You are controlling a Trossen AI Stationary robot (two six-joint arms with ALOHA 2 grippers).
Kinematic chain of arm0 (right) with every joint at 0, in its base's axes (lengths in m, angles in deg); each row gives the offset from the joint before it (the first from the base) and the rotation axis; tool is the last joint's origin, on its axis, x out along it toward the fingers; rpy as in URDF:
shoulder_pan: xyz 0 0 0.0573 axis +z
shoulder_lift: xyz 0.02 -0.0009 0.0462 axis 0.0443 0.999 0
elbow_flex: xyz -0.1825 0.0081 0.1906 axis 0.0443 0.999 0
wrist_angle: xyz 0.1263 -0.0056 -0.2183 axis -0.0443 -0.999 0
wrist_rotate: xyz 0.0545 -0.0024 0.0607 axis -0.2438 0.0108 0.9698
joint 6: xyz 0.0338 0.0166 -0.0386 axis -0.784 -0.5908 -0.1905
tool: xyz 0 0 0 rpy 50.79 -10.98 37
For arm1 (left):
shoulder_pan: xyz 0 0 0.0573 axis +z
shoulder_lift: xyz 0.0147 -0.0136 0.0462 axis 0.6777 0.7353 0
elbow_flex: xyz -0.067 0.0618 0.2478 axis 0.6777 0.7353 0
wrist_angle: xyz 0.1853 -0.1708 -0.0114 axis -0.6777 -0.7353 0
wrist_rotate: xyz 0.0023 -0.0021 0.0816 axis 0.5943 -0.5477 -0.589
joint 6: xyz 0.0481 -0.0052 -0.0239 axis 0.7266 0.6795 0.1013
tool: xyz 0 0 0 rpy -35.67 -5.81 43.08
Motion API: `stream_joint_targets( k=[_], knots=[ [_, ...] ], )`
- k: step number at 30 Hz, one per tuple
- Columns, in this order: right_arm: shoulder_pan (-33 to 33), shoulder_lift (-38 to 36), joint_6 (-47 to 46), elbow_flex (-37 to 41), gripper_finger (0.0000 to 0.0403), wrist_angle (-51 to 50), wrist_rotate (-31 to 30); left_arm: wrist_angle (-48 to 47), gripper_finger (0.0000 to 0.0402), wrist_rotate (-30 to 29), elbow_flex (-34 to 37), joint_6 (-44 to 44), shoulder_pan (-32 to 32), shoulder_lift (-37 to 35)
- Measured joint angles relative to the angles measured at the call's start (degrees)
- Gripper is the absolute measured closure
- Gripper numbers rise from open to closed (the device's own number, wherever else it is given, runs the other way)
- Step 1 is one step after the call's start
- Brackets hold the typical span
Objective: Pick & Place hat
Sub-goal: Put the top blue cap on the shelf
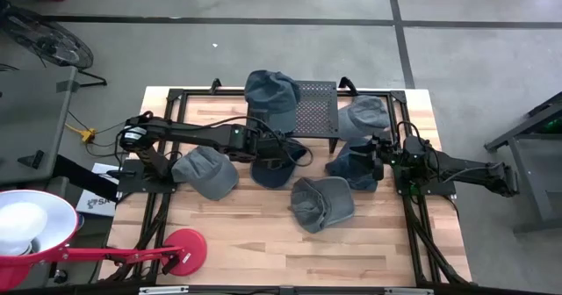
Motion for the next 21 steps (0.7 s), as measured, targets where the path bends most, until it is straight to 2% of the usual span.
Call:
stream_joint_targets(
  k=[21],
  knots=[
    [0.0, 0.0, 0.0, 0.0, 0.0240, 0.1, 0.0, -3.2, 0.0401, 1.6, 0.0, 0.7, 0.0, 0.3]
  ],
)
